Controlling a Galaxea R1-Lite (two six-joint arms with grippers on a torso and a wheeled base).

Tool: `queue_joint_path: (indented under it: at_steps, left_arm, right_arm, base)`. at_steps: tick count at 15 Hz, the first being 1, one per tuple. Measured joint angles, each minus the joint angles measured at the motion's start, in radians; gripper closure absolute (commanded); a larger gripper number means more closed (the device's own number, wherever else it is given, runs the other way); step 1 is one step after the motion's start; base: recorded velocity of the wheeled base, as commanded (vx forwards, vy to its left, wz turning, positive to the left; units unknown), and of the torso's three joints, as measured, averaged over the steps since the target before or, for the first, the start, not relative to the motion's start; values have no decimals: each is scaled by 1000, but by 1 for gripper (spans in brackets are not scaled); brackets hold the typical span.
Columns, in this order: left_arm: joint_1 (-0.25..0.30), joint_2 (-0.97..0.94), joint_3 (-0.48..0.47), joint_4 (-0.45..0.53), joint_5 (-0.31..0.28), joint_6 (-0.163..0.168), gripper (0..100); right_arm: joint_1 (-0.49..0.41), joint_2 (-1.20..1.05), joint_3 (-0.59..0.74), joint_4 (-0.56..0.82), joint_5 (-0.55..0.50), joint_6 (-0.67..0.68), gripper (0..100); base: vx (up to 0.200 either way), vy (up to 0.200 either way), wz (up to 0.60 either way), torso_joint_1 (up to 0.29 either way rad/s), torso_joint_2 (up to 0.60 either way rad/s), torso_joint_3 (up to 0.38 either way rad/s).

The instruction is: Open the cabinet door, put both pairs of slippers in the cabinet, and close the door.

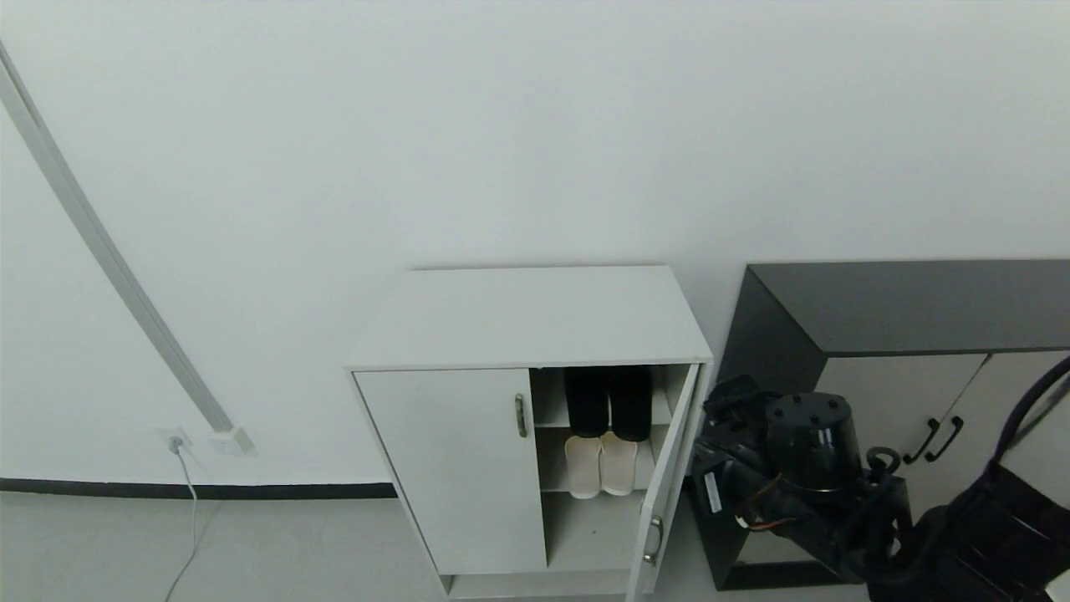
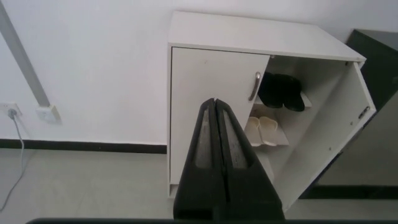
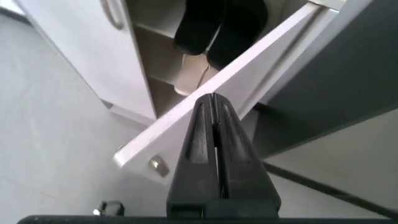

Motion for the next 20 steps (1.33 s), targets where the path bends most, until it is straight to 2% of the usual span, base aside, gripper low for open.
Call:
queue_joint_path:
  at_steps: [2,4,8,13,20]
  left_arm:
    - [0,0,0,1,0,0,100]
    - [0,0,0,0,0,0,100]
    - [0,0,0,0,0,-4,100]
    - [0,0,0,0,0,-5,100]
    - [0,0,0,0,0,-4,100]
  right_arm:
    - [-1,-40,93,-20,31,5,100]
    - [0,-50,164,-114,65,3,100]
    - [1,6,199,-236,91,5,100]
    - [3,87,167,-254,93,7,100]
    - [6,211,23,-249,93,5,100]
  base:
    - [0,0,0,0,0,0]
    - [0,0,0,0,0,0]
    - [0,0,0,0,0,0]
    - [0,0,0,0,0,0]
    - [0,0,0,0,0,0]
